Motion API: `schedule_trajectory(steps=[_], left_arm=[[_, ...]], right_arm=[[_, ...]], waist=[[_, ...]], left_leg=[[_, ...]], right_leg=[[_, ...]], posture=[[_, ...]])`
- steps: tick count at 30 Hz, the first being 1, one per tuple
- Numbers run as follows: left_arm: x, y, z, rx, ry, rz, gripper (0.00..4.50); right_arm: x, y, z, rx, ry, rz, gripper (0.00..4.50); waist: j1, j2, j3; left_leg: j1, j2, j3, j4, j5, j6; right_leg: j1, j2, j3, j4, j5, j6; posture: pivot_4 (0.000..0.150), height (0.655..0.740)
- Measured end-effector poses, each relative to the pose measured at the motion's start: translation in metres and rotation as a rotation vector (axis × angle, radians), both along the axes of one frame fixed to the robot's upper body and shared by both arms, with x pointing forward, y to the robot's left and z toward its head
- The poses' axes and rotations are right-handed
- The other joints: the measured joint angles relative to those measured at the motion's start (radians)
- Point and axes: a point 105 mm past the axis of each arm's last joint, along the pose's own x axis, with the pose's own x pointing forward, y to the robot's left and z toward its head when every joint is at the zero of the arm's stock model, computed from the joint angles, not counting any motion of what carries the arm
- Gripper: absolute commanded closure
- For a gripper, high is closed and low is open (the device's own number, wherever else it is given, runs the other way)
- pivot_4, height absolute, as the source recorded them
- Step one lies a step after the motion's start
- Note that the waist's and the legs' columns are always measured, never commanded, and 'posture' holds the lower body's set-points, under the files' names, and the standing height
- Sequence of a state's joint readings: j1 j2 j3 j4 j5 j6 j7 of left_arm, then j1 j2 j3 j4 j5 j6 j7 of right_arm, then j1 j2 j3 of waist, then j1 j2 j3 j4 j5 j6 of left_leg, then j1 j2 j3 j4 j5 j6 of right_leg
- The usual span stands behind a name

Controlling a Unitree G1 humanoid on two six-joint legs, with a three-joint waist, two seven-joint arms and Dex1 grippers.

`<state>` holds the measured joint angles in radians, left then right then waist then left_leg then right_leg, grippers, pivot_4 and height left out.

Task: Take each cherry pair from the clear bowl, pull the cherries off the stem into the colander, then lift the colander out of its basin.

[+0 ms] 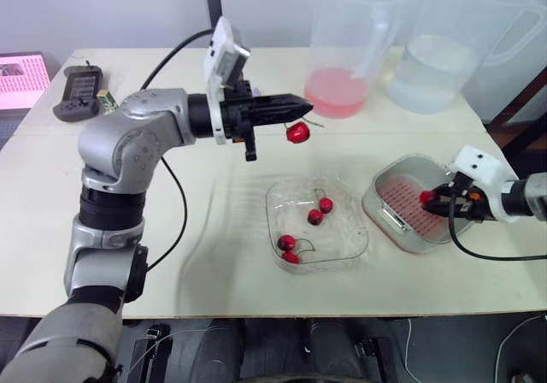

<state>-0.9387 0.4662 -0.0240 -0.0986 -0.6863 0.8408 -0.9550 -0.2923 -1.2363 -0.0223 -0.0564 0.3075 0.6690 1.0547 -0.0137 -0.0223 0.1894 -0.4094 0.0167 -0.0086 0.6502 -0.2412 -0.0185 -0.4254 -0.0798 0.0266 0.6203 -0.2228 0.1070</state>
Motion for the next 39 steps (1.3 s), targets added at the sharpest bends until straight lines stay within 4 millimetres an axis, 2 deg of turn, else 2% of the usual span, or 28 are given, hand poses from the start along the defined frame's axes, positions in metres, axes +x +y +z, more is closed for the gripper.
schedule_trajectory(steps=[2,5,7,9,12,17,21,26,29,34,39], left_arm=[[0.0,0.0,0.0,0.0,0.0,-0.003,4.5],[-0.001,-0.001,0.0,0.0,0.001,-0.008,4.5],[-0.001,-0.002,0.0,-0.003,0.002,-0.013,4.5],[-0.002,-0.003,0.0,-0.006,0.002,-0.018,4.5],[-0.003,-0.007,0.0,-0.014,0.008,-0.03,4.5],[-0.008,-0.011,0.001,-0.02,0.006,-0.054,4.5],[-0.01,-0.014,-0.001,-0.01,0.01,-0.069,4.5],[-0.01,-0.015,-0.002,-0.003,0.012,-0.071,4.5],[-0.01,-0.014,-0.002,0.001,0.011,-0.073,4.5],[-0.011,-0.013,-0.001,0.005,0.008,-0.08,4.5],[-0.011,-0.012,-0.001,0.009,0.007,-0.082,4.5]], right_arm=[[0.0,0.003,0.006,0.028,-0.007,0.018,0.04],[0.0,0.017,0.032,0.126,-0.052,0.064,0.04],[0.0,0.035,0.054,0.203,-0.106,0.116,0.04],[-0.001,0.063,0.072,0.314,-0.151,0.205,0.04],[-0.001,0.109,0.088,0.481,-0.21,0.349,0.04],[0.0,0.156,0.096,0.648,-0.207,0.442,0.04],[-0.001,0.182,0.097,0.717,-0.182,0.492,0.04],[-0.001,0.197,0.093,0.743,-0.15,0.505,0.04],[-0.001,0.201,0.093,0.758,-0.142,0.512,0.91],[-0.003,0.203,0.093,0.76,-0.138,0.516,3.28],[-0.003,0.203,0.094,0.757,-0.146,0.514,3.28]], waist=[[0.0,0.0,0.0],[-0.002,0.0,0.0],[-0.004,0.0,0.0],[-0.003,0.0,0.0],[-0.001,0.0,0.0],[0.003,0.0,0.0],[0.001,0.0,0.0],[0.0,0.0,0.0],[0.0,0.0,0.0],[0.0,0.0,0.0],[0.0,0.0,0.0]], left_leg=[[0.0,0.0,0.0,0.0,0.0,0.0],[0.0,0.0,0.0,0.0,0.0,0.0],[0.0,0.0,0.0,0.0,0.0,0.0],[0.001,0.0,-0.001,0.0,0.0,0.0],[0.0,0.0,-0.001,0.0,0.0,0.0],[-0.001,0.0,-0.001,0.001,0.0,0.0],[-0.001,0.0,-0.002,0.001,0.0,0.0],[-0.001,0.0,-0.002,0.001,0.0,0.0],[-0.001,0.0,-0.002,0.0,0.0,0.0],[-0.001,0.0,-0.002,0.001,0.0,0.0],[-0.001,0.0,-0.002,0.0,0.0,0.0]], right_leg=[[0.0,0.0,0.0,0.0,0.0,0.0],[0.0,0.0,0.0,0.0,0.002,0.003],[0.0,0.0,0.0,0.0,0.002,0.003],[0.0,0.001,0.0,0.0,0.002,0.003],[0.0,0.001,0.0,0.001,0.002,0.003],[0.0,0.0,0.0,0.0,0.002,0.003],[0.0,0.0,-0.001,0.0,0.002,0.003],[0.0,0.0,-0.001,0.001,0.002,0.003],[0.0,0.0,-0.001,0.001,0.002,0.003],[0.0,0.0,-0.001,0.001,0.002,0.003],[0.0,0.0,-0.001,0.001,0.002,0.003]], posture=[[0.15,0.74],[0.15,0.74],[0.15,0.74],[0.15,0.74],[0.15,0.74],[0.15,0.74],[0.15,0.74],[0.15,0.74],[0.15,0.74],[0.15,0.74],[0.15,0.74]])
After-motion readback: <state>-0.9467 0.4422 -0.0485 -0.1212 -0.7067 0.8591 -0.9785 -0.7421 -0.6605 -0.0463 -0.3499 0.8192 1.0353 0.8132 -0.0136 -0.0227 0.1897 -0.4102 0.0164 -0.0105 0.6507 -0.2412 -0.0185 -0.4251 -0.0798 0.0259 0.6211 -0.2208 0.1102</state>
